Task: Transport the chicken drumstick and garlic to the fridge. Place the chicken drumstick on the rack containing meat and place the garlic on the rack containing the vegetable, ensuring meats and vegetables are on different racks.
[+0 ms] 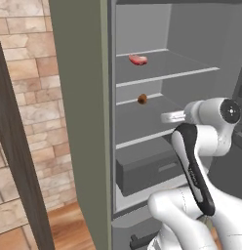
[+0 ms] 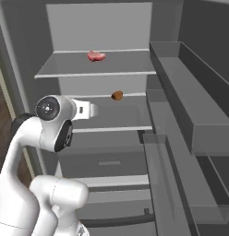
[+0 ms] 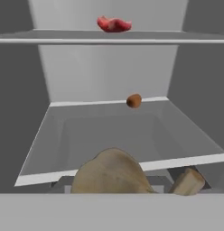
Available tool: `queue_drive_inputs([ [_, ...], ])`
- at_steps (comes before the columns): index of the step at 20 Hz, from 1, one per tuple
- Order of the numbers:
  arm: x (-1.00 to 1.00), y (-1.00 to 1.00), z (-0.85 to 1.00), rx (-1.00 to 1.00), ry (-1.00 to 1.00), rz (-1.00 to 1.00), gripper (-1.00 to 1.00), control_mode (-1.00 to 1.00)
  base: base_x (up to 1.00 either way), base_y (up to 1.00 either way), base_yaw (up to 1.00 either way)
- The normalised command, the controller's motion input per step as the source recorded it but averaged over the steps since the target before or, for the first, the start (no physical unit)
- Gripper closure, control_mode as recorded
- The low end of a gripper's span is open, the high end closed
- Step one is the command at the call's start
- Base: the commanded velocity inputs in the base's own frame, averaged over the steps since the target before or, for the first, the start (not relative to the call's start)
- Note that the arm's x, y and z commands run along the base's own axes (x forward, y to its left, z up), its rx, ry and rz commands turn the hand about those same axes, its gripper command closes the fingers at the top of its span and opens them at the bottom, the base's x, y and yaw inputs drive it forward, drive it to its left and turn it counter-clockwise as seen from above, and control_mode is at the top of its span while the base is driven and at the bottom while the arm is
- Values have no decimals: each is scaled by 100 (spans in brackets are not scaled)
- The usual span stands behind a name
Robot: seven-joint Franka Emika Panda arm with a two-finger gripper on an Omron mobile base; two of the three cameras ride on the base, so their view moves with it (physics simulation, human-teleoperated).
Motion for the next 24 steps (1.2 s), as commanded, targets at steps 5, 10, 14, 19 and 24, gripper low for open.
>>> queue_drive_inputs([
  [5, 57, 0, -33, 0, 7, 0, 100, -100, 0, 0, 0],
  [10, 44, 0, -37, 0, 4, 0, 100, -100, 0, 0, 0],
  [14, 45, 0, -28, 0, 11, 0, 100, -100, 0, 0, 0],
  [19, 39, 0, -26, 0, 12, 0, 100, -100, 0, 0, 0],
  [24, 25, 0, -22, 0, 6, 0, 100, -100, 0, 0, 0],
])
